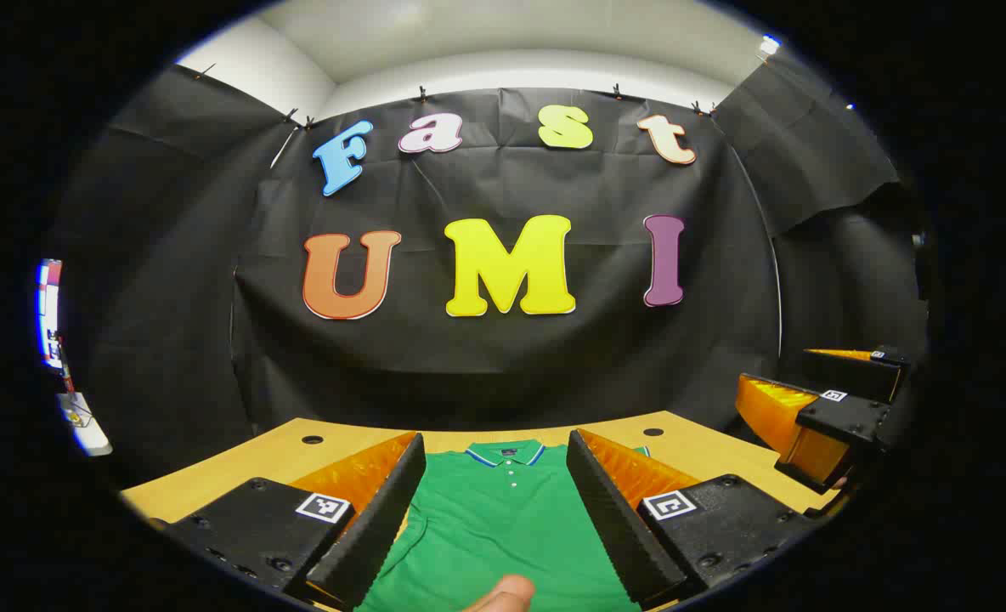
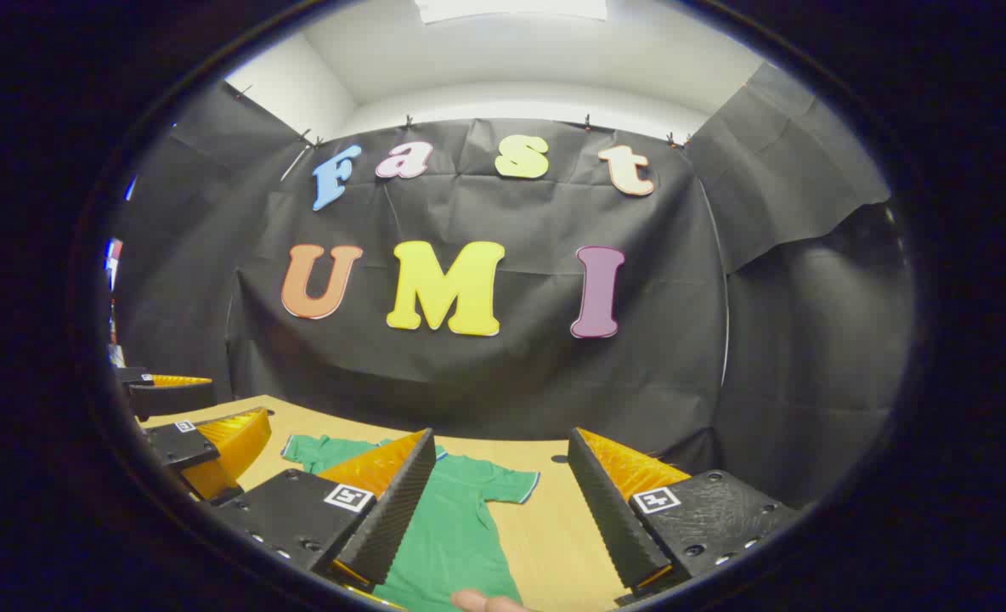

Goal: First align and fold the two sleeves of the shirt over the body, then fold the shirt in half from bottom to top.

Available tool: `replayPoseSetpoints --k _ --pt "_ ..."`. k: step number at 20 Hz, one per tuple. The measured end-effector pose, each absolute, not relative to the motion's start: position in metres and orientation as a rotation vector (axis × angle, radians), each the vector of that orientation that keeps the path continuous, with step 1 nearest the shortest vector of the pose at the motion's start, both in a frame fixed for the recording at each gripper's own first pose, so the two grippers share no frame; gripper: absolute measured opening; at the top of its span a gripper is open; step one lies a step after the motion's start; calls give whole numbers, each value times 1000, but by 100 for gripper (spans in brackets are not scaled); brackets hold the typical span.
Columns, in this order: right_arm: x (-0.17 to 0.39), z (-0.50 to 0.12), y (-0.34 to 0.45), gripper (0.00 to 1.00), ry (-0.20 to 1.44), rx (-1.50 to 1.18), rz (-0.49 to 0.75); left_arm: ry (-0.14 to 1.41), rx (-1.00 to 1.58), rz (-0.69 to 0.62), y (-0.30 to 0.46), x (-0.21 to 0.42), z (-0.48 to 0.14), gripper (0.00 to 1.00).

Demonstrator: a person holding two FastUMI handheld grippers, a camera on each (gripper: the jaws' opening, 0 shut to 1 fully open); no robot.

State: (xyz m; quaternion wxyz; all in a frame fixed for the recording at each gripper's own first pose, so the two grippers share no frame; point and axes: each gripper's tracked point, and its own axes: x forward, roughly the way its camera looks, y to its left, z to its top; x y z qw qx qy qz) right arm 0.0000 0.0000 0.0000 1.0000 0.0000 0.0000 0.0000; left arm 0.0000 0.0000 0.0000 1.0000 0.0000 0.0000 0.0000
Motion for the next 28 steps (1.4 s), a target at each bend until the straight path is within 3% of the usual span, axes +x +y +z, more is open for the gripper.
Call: replayPoseSetpoints --k 7,20,28 --pt "41 -34 32 95 61 16 17 -1 36 21 27 20 -14 100" --pt "43 -36 25 96 44 -44 17 46 -8 8 27 31 -29 100" --pt "118 -58 12 94 73 -88 -24 93 -26 33 36 44 -46 100"
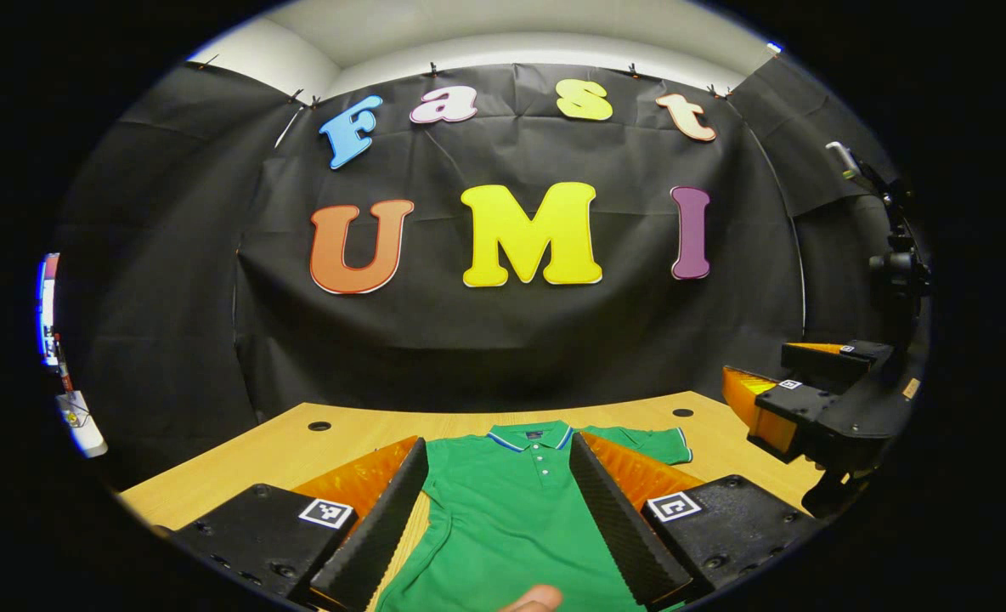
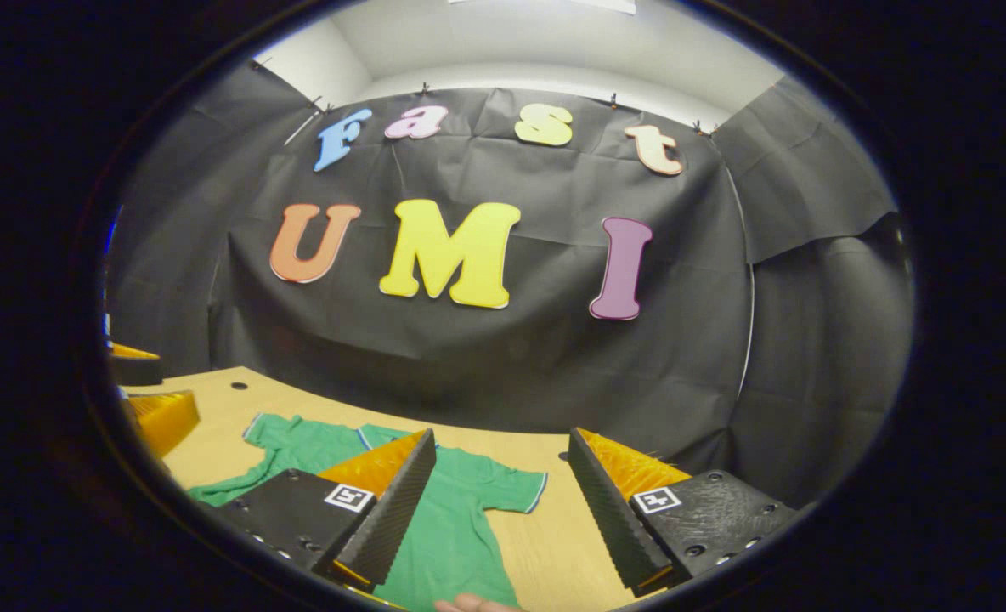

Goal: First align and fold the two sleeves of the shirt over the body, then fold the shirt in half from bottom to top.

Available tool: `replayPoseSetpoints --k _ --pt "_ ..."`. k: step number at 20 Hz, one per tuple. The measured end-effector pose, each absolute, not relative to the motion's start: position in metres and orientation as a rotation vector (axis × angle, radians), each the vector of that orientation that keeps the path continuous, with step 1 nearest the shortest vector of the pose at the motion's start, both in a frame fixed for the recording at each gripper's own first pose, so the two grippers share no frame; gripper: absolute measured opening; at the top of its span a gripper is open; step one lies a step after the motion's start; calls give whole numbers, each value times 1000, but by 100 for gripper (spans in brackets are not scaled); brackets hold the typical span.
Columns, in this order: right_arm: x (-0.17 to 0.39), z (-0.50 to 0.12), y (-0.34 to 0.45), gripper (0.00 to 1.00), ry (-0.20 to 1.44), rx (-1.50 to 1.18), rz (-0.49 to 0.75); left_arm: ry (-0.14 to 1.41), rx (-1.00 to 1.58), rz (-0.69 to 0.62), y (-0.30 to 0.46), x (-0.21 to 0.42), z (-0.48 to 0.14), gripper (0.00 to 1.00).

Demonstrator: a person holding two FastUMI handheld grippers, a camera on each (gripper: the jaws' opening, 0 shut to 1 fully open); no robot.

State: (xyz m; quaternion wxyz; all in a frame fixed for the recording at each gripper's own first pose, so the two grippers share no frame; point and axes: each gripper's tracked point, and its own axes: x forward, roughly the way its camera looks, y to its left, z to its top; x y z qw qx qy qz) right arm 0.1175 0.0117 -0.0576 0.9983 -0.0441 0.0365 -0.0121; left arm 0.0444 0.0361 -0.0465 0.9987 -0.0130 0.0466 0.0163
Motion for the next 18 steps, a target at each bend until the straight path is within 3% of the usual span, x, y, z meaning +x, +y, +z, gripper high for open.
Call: replayPoseSetpoints --k 11,18 --pt "299 -163 -35 95 223 -204 -248 101 10 65 53 60 -63 100" --pt "328 -244 -75 95 411 -78 -325 190 -4 109 70 75 -94 100"
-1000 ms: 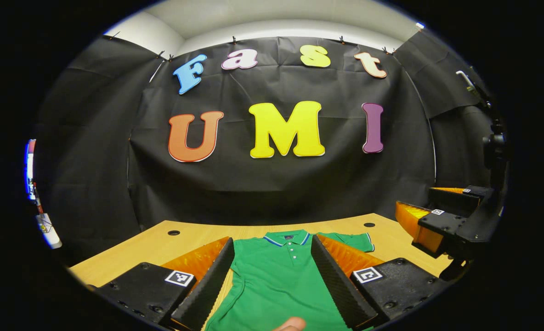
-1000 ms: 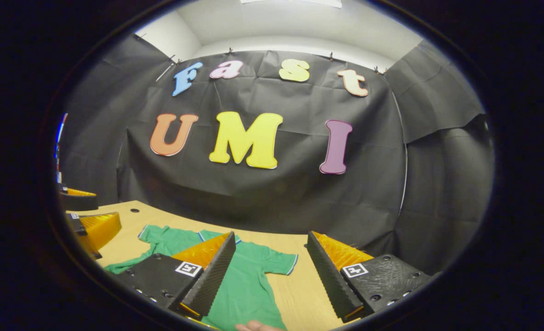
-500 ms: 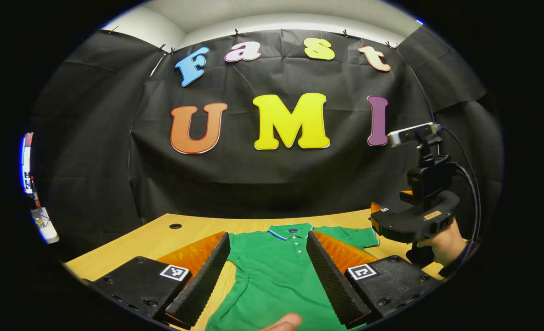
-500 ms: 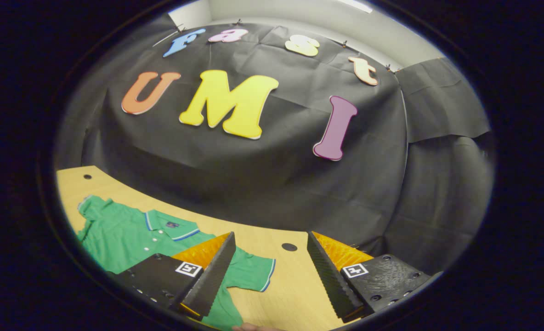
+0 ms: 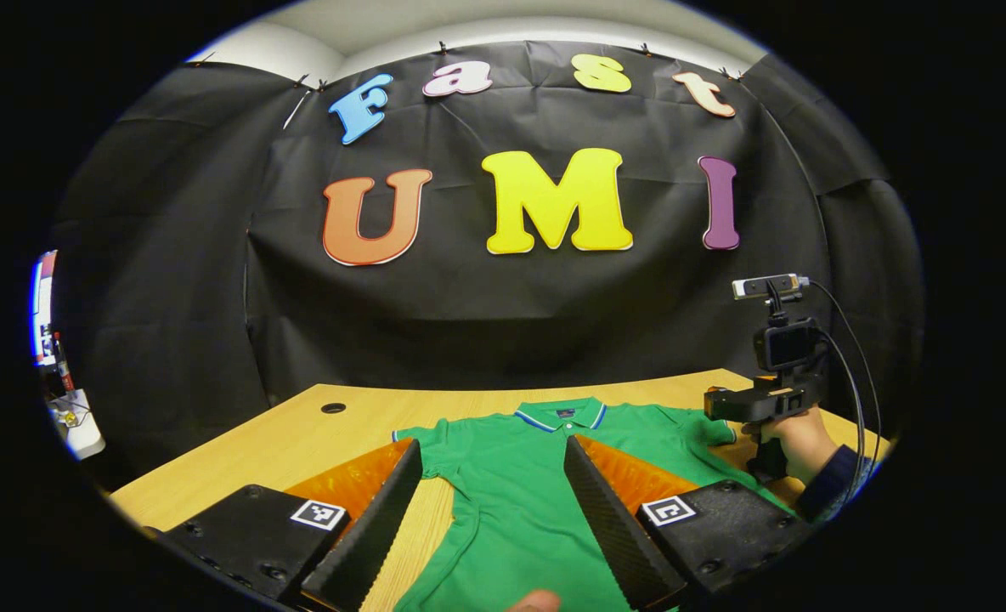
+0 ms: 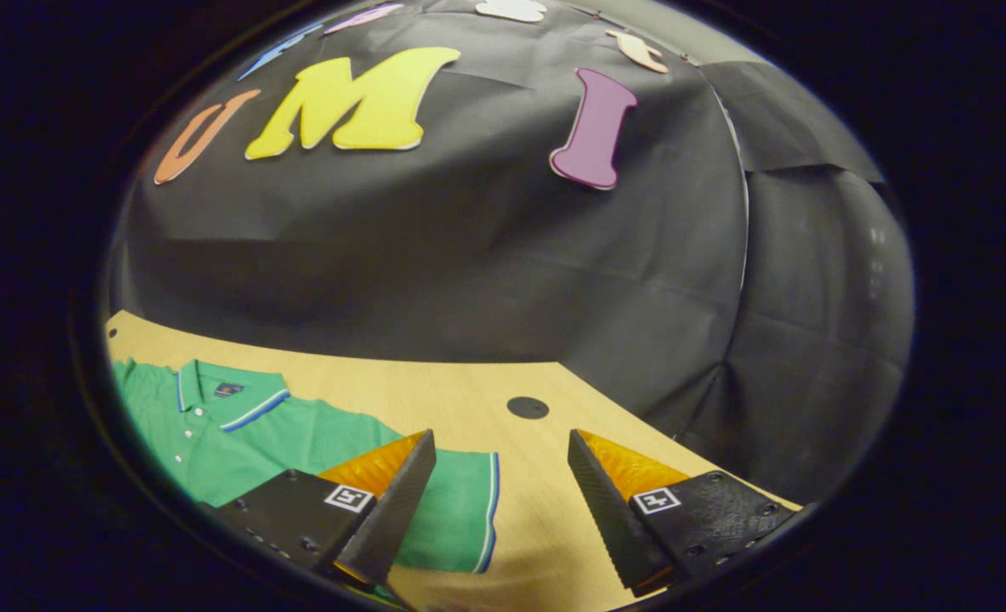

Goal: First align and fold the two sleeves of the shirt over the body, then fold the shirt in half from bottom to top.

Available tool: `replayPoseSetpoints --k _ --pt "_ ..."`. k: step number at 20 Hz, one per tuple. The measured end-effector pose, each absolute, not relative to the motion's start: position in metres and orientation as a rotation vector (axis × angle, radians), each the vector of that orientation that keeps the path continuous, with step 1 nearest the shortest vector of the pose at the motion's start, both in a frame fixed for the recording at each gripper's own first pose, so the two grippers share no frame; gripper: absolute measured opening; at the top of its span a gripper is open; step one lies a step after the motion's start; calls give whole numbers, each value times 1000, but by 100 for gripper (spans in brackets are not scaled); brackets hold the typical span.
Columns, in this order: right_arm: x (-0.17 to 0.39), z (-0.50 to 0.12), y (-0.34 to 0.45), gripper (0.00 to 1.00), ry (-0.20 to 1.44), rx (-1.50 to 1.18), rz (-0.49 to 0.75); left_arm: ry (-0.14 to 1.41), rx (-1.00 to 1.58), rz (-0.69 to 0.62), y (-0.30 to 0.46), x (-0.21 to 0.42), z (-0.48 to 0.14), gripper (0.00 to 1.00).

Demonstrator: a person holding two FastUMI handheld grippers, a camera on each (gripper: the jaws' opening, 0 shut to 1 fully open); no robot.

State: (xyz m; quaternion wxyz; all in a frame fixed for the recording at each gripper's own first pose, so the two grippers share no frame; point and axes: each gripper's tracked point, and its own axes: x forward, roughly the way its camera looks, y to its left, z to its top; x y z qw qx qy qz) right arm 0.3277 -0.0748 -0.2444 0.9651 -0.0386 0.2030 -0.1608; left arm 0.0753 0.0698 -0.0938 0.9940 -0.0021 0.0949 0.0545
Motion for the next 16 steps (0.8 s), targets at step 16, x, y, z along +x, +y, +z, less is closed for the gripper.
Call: replayPoseSetpoints --k 16 --pt "314 -300 -67 82 715 156 -212 186 2 96 64 71 -92 100"
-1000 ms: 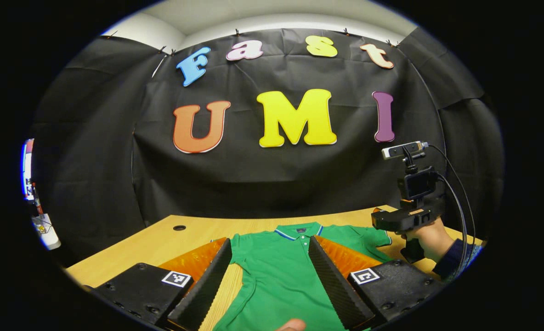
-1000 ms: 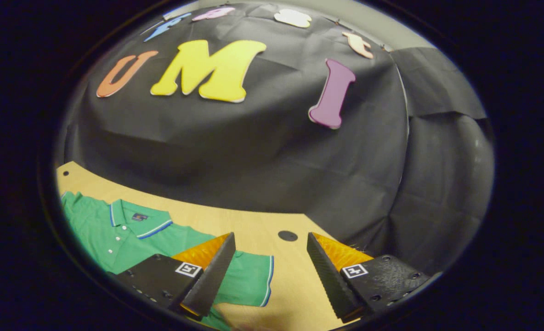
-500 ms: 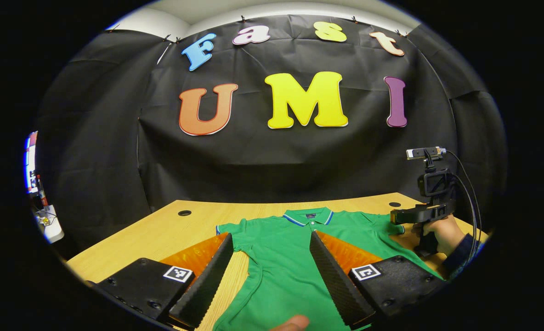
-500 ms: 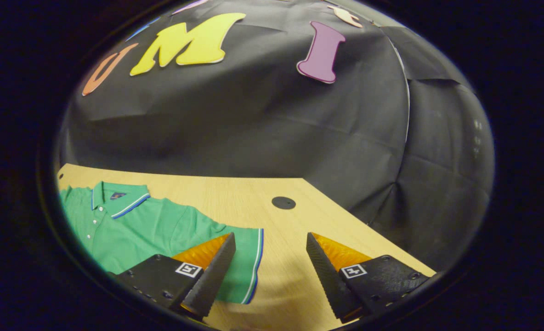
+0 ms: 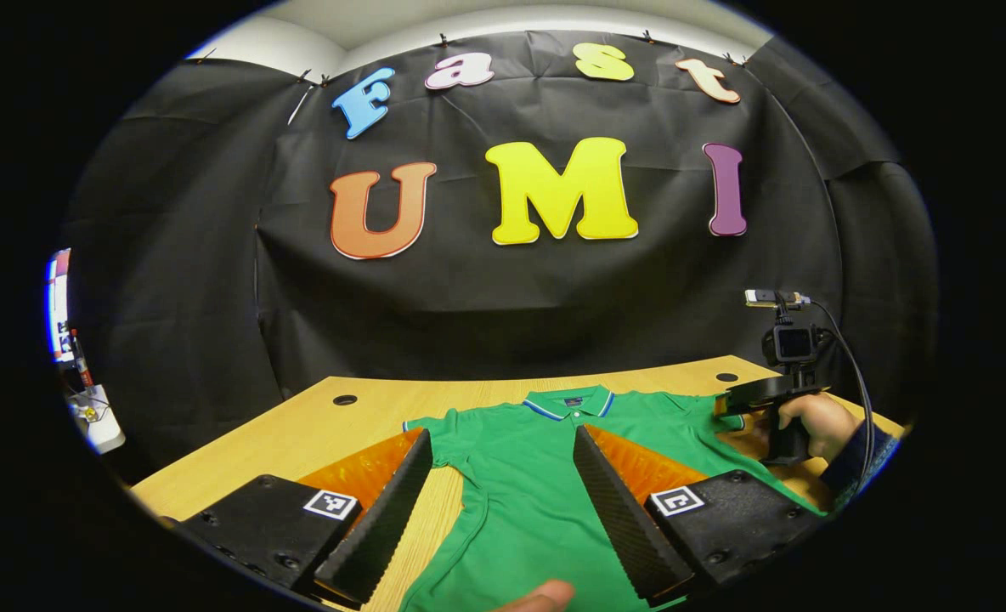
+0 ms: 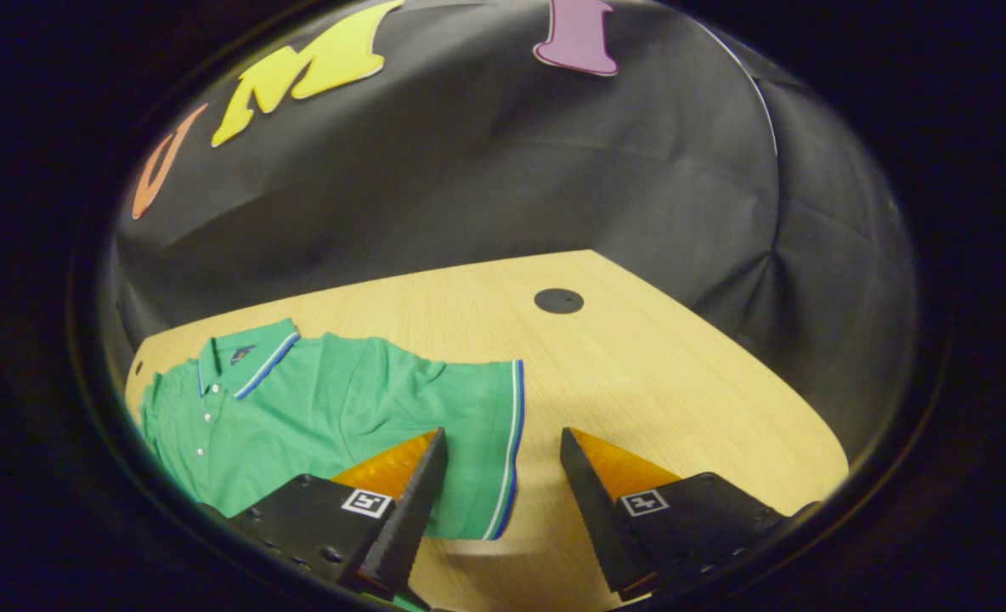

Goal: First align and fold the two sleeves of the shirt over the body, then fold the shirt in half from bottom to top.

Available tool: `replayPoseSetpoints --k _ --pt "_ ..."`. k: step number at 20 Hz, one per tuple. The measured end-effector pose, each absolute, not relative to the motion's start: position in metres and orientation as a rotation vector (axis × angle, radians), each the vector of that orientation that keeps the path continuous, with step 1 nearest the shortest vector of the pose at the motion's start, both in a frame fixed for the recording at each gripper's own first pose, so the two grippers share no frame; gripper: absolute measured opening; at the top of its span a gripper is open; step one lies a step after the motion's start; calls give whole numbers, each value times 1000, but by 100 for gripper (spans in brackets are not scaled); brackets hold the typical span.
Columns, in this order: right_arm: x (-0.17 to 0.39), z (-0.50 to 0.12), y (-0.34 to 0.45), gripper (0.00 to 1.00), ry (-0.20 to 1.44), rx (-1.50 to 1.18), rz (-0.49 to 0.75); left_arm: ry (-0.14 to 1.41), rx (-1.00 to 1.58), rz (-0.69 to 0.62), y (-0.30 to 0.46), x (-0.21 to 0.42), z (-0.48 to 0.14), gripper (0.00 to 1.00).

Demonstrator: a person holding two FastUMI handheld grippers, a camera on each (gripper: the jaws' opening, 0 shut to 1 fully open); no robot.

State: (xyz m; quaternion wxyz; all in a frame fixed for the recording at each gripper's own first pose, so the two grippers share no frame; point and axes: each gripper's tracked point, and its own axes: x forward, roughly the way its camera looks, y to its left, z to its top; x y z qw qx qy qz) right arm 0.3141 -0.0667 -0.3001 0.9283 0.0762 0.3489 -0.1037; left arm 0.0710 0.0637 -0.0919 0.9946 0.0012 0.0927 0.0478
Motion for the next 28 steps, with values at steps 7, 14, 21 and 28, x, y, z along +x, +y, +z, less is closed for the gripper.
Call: replayPoseSetpoints --k 7,14,21,28 --pt "322 -300 -55 46 719 191 -168 229 -20 95 63 72 -104 100" --pt "325 -292 -50 2 680 120 -112 228 -12 101 68 71 -104 100" --pt "323 -253 -31 3 569 -20 -58 245 -10 111 70 74 -110 100" --pt "317 -220 30 3 436 -129 56 251 -12 110 67 77 -115 100"
